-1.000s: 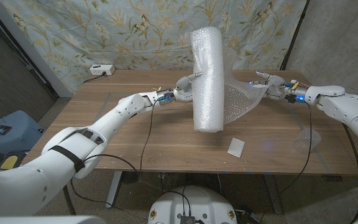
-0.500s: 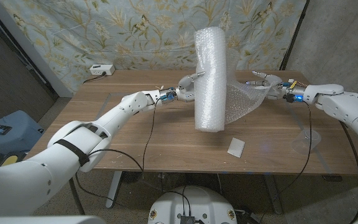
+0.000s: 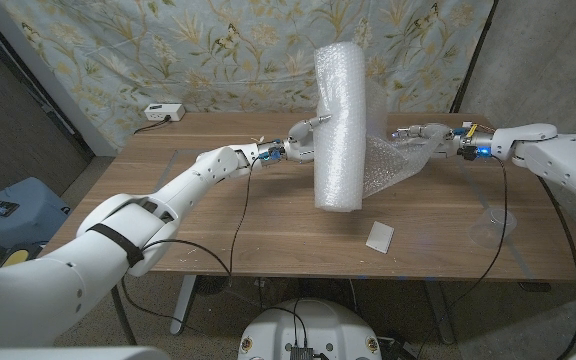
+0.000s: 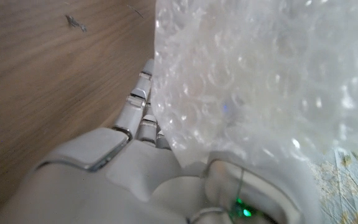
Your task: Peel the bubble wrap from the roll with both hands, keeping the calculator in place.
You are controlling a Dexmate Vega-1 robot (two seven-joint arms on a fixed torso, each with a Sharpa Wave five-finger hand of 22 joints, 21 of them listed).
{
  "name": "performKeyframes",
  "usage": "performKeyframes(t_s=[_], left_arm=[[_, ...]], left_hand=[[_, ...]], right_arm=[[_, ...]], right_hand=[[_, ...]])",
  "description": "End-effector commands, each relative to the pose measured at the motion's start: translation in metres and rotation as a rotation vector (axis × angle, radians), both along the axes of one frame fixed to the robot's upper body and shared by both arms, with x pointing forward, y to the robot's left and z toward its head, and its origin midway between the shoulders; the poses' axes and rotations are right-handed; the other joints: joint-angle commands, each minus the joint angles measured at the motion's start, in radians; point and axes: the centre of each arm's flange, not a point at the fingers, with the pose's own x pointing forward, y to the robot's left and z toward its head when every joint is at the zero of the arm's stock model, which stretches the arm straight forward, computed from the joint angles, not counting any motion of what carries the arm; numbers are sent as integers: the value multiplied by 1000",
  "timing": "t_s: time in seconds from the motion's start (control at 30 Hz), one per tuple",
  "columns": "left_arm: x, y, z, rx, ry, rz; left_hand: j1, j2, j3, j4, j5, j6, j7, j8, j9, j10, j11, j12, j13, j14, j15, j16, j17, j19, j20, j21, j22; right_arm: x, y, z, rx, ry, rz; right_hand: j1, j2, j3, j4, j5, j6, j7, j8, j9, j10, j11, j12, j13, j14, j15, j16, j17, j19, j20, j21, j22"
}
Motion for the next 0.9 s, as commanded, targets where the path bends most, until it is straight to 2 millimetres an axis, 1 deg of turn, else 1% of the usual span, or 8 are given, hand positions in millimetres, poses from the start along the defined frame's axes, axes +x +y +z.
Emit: performKeyframes(t_s=[0.03, 0.13, 0.23, 0.3, 0.6, 0.77, 0.87, 0.9], left_arm=[[-1, 3, 0, -6, 2, 10], [0, 4, 0, -6, 1, 13], [0, 5, 0, -8, 4, 16], [0, 6, -1, -9, 4, 17], [1, 10, -5, -24, 17, 21], [2, 12, -7, -31, 26, 22], [3, 12, -9, -36, 30, 21], [3, 13, -9, -37, 33, 20]], left_hand=[[25, 24, 38, 28, 9, 6, -5, 2, 1, 53, -47, 3, 6, 1, -3, 1, 5, 4, -4, 6, 1], [26, 26, 39, 28, 10, 8, -6, 3, 1, 52, -50, 1, 6, 2, -4, 1, 5, 5, -5, 6, 1], [25, 26, 40, 28, 10, 11, -8, 4, 1, 55, -51, 2, 6, 4, -6, 0, 4, 6, -6, 7, 1], [25, 28, 41, 29, 11, 11, -9, 4, 1, 53, -44, 1, 6, 3, -7, 0, 5, 6, -6, 8, 1], [32, 32, 41, 27, 12, -7, -22, -3, 3, 20, -56, -15, 9, -24, -17, -6, 12, 4, -11, 8, 1], [32, 31, 40, 27, 13, -10, -23, -4, 3, 16, -56, -16, 11, -25, -14, -6, 14, 2, -12, 8, 1], [31, 31, 40, 27, 14, -10, -23, -4, 3, 14, -56, -17, 12, -25, -15, -6, 14, 2, -12, 8, 1], [30, 30, 40, 27, 14, -10, -23, -3, 4, 15, -55, -17, 12, -24, -14, -6, 14, 2, -12, 9, 1]], right_arm=[[-11, 13, 13, -72, 45, 12], [-13, 14, 14, -75, 40, -4], [-15, 15, 15, -73, 29, -11], [-16, 16, 15, -70, 27, -17], [-21, 17, 15, -55, 10, -54], [-24, 15, 16, -44, 0, -88], [-27, 14, 16, -32, -3, -107], [-28, 14, 16, -26, -6, -118]], right_hand=[[125, -6, 16, 4, -1, 40, 91, 11, 3, 75, 1, 75, 75, 139, -97, 116, 111, 128, -104, 68, 17], [207, -14, 14, 4, -1, 100, 93, 16, 5, 131, 0, 142, 132, 231, -156, 200, 196, 202, -162, 128, 28], [257, -6, 18, 6, 1, 162, 93, 24, 5, 198, -2, 199, 170, 305, -202, 248, 246, 256, -204, 182, 42], [276, -5, 22, 5, 2, 194, 91, 29, 6, 216, -2, 220, 186, 334, -217, 257, 258, 268, -212, 200, 46], [314, -8, 27, 6, 3, 267, 82, 36, 7, 282, -9, 281, 226, 388, -225, 265, 276, 300, -229, 246, 51], [347, -6, 26, 9, 4, 338, 70, 41, 8, 349, -45, 349, 267, 445, -258, 282, 298, 324, -251, 289, 57], [386, -6, 26, 7, 6, 402, 57, 40, 8, 417, -90, 428, 317, 511, -295, 298, 327, 348, -261, 336, 63], [407, -10, 25, 4, 7, 434, 46, 41, 9, 441, -114, 463, 342, 555, -316, 311, 342, 353, -263, 356, 66]])
